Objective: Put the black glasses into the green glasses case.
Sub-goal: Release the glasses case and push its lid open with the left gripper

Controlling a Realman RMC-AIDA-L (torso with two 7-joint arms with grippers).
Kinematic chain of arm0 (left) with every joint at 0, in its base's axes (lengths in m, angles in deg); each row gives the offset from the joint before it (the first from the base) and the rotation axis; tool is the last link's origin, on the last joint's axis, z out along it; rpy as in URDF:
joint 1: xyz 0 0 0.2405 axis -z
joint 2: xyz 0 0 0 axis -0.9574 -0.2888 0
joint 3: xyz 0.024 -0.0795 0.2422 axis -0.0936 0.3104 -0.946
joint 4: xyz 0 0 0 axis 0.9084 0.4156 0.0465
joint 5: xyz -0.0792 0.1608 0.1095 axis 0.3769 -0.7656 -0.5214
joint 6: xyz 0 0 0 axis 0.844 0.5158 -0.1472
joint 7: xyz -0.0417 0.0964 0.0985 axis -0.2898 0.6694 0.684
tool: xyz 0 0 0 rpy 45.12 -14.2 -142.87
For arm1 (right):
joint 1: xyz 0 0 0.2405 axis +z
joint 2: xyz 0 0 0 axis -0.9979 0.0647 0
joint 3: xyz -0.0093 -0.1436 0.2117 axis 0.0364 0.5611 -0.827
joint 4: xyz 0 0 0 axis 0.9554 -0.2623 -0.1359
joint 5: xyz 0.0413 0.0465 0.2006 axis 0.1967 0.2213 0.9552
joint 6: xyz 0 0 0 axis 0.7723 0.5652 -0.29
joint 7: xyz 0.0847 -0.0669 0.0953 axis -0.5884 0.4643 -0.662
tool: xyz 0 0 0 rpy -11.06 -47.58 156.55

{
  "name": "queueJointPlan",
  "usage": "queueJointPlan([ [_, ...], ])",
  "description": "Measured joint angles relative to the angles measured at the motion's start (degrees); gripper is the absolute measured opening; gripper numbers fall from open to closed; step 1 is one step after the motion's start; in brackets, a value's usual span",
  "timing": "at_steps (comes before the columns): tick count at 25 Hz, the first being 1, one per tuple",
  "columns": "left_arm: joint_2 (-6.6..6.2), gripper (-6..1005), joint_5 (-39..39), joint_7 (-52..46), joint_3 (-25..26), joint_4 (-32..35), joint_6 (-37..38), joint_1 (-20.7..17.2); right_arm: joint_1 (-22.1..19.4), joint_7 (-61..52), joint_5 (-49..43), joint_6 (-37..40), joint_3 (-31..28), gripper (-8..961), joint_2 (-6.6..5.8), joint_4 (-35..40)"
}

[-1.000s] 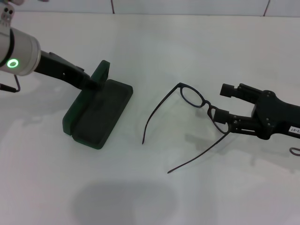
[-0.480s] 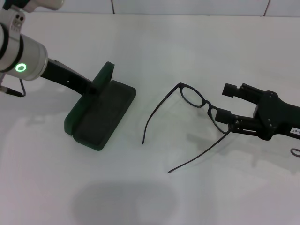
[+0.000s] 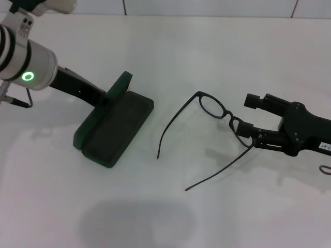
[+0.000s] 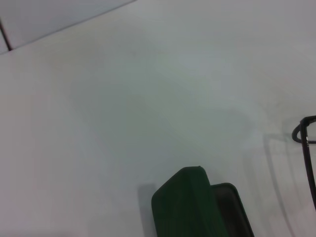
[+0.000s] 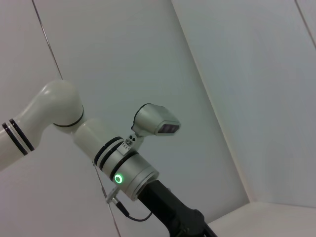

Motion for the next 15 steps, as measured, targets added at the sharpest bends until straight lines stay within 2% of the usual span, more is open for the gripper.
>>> queueJointPlan([
  [3, 0.00, 204, -0.2, 0.0, -0.5, 0.4, -0.5, 0.0, -0.1, 0.0, 0.0, 0.0, 0.0, 867, 0.03, 0.0],
  [11, 0.00, 203, -0.1, 0.0, -0.6, 6.2, -0.1, -1.0, -0.3, 0.0, 0.3, -0.2, 0.0, 867, 0.01, 0.0],
  [15, -0.08, 144, 0.1, 0.0, -1.3, 8.8, 0.6, -1.2, -0.3, 0.0, 0.3, -0.2, -0.2, 867, -0.05, 0.0],
])
